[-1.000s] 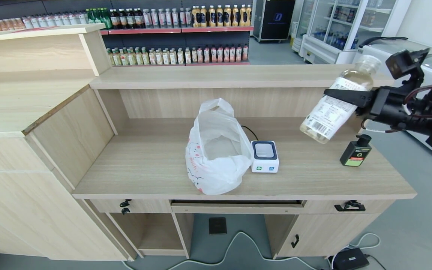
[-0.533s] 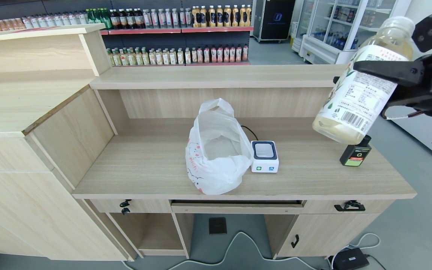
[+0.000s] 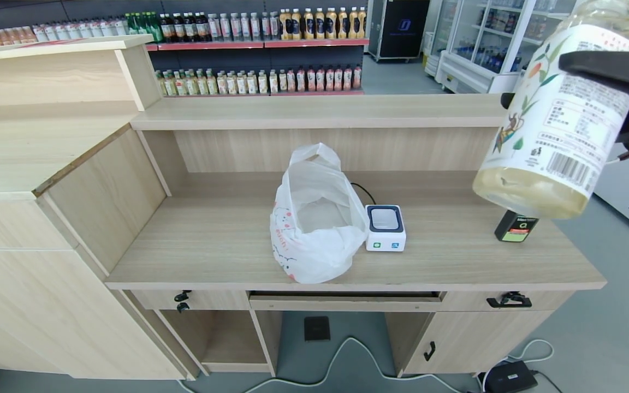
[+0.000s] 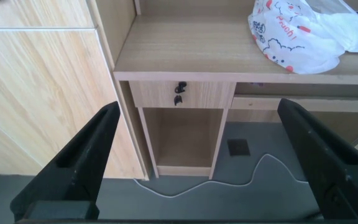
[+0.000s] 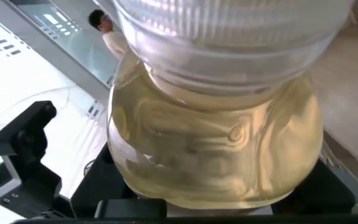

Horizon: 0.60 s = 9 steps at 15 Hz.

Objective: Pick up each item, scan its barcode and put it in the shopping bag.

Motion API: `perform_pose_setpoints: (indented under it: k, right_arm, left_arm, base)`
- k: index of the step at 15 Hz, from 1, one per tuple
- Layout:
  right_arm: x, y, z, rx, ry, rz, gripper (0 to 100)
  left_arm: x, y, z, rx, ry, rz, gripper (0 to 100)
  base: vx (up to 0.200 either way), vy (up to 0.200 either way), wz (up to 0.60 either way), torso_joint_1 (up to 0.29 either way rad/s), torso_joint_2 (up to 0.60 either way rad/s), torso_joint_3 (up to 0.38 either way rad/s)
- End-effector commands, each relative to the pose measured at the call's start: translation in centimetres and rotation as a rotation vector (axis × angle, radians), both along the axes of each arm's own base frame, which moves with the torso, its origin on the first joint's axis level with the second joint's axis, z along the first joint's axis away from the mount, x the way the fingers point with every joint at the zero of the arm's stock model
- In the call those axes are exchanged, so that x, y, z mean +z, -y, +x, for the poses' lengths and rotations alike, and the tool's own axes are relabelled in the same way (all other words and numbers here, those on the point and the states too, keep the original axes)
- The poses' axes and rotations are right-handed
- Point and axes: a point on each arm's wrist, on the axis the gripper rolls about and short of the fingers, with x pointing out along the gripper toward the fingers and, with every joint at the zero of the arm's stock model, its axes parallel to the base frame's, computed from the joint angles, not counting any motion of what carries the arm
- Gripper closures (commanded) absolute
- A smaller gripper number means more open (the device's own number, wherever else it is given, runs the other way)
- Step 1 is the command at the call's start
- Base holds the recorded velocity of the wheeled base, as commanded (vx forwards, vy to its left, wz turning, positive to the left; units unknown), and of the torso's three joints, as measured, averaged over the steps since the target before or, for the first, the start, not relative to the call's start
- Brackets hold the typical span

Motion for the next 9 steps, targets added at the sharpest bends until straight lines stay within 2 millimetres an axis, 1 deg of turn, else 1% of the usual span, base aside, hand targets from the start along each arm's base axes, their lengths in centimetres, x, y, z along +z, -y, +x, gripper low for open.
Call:
perform_pose_setpoints:
  k: [1,3,5,7,9]
  right_arm:
    - [0.6,-0.4,-2.5,0.039,0.000,0.009,100]
    - [0.7,-0.7,-3.9,0.063,0.003,0.013,100]
    - [0.6,-0.8,-4.5,0.074,-0.004,0.014,100]
    - [0.7,-0.5,-5.8,0.077,-0.058,0.014,100]
    - [0.8,-0.5,-6.3,0.077,-0.077,0.015,100]
  left_arm:
    - [0.0,0.0,0.0,0.001,0.000,0.000,0]
    - [0.0,0.0,0.0,0.001,0.000,0.000,0]
    - [0.0,0.0,0.0,0.000,0.000,0.000,0]
    - [0.0,0.0,0.0,0.000,0.000,0.000,0]
    - [0.0,0.0,0.0,0.000,0.000,0.000,0]
  base:
    - [0.000,0.000,0.00,0.000,0.00,0.000]
    - [0.000,0.000,0.00,0.000,0.00,0.000]
    - [0.000,0.000,0.00,0.000,0.00,0.000]
    - [0.000,0.000,0.00,0.000,0.00,0.000]
    - [0.000,0.000,0.00,0.000,0.00,0.000]
